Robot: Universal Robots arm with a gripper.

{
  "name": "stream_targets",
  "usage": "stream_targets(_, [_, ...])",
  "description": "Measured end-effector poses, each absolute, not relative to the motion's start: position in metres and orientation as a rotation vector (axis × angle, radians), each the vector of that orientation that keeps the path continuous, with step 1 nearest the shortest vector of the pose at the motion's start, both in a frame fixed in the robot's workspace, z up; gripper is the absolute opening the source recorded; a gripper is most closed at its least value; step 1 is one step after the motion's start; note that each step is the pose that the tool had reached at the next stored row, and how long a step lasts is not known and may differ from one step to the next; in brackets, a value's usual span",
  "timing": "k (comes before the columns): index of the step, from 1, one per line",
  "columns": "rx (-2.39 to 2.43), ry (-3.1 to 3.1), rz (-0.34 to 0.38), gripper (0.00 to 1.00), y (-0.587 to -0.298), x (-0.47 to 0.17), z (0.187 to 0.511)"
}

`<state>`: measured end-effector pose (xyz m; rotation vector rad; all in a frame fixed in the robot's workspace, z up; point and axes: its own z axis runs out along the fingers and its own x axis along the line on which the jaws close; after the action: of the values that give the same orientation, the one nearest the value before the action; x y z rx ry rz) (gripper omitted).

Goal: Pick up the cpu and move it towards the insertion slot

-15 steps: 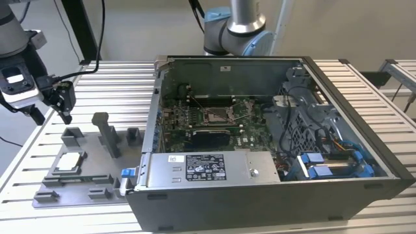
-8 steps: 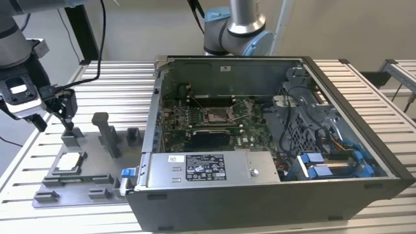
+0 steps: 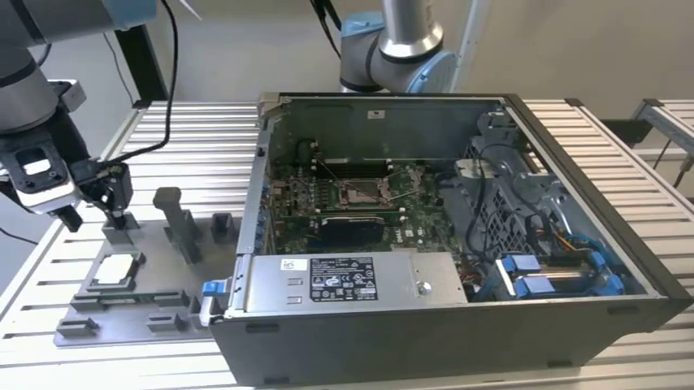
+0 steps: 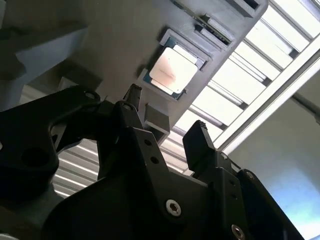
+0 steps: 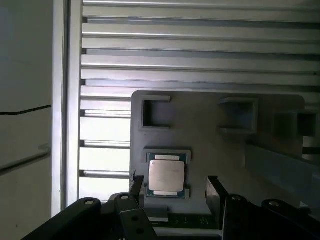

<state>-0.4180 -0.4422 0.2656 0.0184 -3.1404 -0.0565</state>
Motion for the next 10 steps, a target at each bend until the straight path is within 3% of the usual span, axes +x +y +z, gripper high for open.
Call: stream_targets(10, [0.013, -3.140, -0.057, 1.00, -0.450, -0.418, 0.247])
